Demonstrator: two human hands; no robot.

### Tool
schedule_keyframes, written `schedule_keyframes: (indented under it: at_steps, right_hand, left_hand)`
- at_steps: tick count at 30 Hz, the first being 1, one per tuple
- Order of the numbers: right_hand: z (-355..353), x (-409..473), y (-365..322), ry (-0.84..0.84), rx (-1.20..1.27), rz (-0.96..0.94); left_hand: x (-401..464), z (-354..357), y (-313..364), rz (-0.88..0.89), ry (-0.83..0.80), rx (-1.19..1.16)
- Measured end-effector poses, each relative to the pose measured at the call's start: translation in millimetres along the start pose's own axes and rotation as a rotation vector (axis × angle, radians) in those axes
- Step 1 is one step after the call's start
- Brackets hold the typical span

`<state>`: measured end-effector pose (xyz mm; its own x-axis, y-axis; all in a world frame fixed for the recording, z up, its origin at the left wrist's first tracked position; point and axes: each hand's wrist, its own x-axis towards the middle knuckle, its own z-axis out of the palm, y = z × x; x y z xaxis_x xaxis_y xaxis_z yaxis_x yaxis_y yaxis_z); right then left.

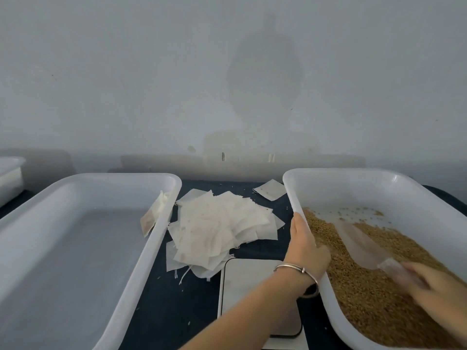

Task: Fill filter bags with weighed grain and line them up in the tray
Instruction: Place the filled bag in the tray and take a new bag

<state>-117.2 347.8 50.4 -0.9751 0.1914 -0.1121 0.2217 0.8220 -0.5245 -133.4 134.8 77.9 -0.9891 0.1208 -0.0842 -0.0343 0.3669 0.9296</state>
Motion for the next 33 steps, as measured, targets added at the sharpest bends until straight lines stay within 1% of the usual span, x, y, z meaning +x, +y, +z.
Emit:
schedule_keyframes:
  at_steps: [4, 6, 7, 8, 10, 11, 12, 13, 15, 16, 17, 18, 19, 20, 22, 23, 25, 27, 29, 30, 31, 32, 33]
  right_hand:
    - [-5.3, -1.6, -8.2, -0.035, -0.073, 0.008]
    - [-10.6, -0.6, -14.1, -0.029, -0.073, -0.017]
    - [-13.9, -0.5, -19.3, -0.021, -0.097, -0.045]
    - [-17.2, -0.7, -26.0, -0.016, -0.138, -0.074]
    - [-18.8, 5.5, -36.5, -0.030, -0.203, -0.131]
    - [-17.2, 9.6, -41.5, -0.048, -0.234, -0.150]
    - [-14.0, 13.3, -47.1, -0.077, -0.275, -0.157]
    - [-10.1, 15.4, -52.6, -0.121, -0.313, -0.160]
    - [-2.7, 14.5, -61.2, -0.208, -0.400, -0.153]
    - [-0.8, 13.1, -64.6, -0.218, -0.462, -0.148]
    - [-1.3, 11.6, -68.4, -0.184, -0.525, -0.147]
    - [-3.2, 9.4, -74.0, -0.115, -0.555, -0.162]
    - [-5.8, 6.5, -81.9, -0.026, -0.525, -0.198]
    - [-8.4, 0.9, -93.1, 0.070, -0.439, -0.258]
    - [-7.1, -13.8, -123.7, 0.222, -0.196, -0.453]
    - [-3.9, -23.1, -142.1, 0.248, -0.080, -0.550]
    - [10.8, -37.9, -175.1, 0.180, 0.105, -0.671]
    - [31.0, -43.4, -200.2, 0.021, 0.184, -0.677]
    - [50.4, -39.9, -216.4, -0.151, 0.266, -0.593]
    - [58.5, -37.6, -220.9, -0.234, 0.322, -0.522]
    - [65.9, -37.0, -223.9, -0.306, 0.385, -0.449]
    - [72.8, -38.1, -224.7, -0.364, 0.449, -0.384]
    - [79.0, -39.7, -224.2, -0.401, 0.509, -0.331]
  left_hand:
    - [-1.6, 8.7, -6.5, 0.061, 0.066, -0.021]
    - [-4.5, 0.1, -7.7, 0.098, 0.087, -0.064]
    - [-3.5, -11.7, -10.9, 0.129, 0.124, -0.068]
    - [-1.7, -28.7, -16.5, 0.159, 0.196, -0.030]
    - [2.5, -72.9, -37.5, 0.212, 0.423, 0.142]
    - [3.4, -95.5, -50.7, 0.196, 0.519, 0.241]
    - [4.8, -114.6, -64.5, 0.136, 0.566, 0.352]
    - [5.6, -128.3, -77.3, 0.039, 0.564, 0.470]
    - [7.6, -141.8, -98.6, -0.202, 0.432, 0.723]
    - [8.3, -143.9, -106.8, -0.274, 0.361, 0.831]
    - [8.6, -144.8, -112.7, -0.292, 0.327, 0.909]
    - [9.7, -145.6, -117.4, -0.263, 0.337, 0.947]
    - [10.9, -146.7, -119.8, -0.211, 0.373, 0.944]
    - [11.2, -147.7, -119.5, -0.173, 0.411, 0.923]
    - [9.4, -148.6, -115.3, -0.127, 0.487, 0.904]
    - [8.0, -148.6, -114.2, -0.109, 0.520, 0.918]
    - [3.9, -148.9, -111.3, -0.076, 0.584, 0.920]
    - [-2.1, -149.5, -106.2, 0.005, 0.674, 0.818]
    - [-10.5, -149.4, -95.8, 0.087, 0.788, 0.577]
    - [-15.4, -147.5, -89.7, 0.097, 0.826, 0.407]
    - [-21.2, -144.6, -84.3, 0.083, 0.834, 0.190]
    - [-27.9, -141.1, -79.2, 0.050, 0.798, -0.070]
    - [-34.4, -136.7, -75.2, 0.029, 0.727, -0.339]
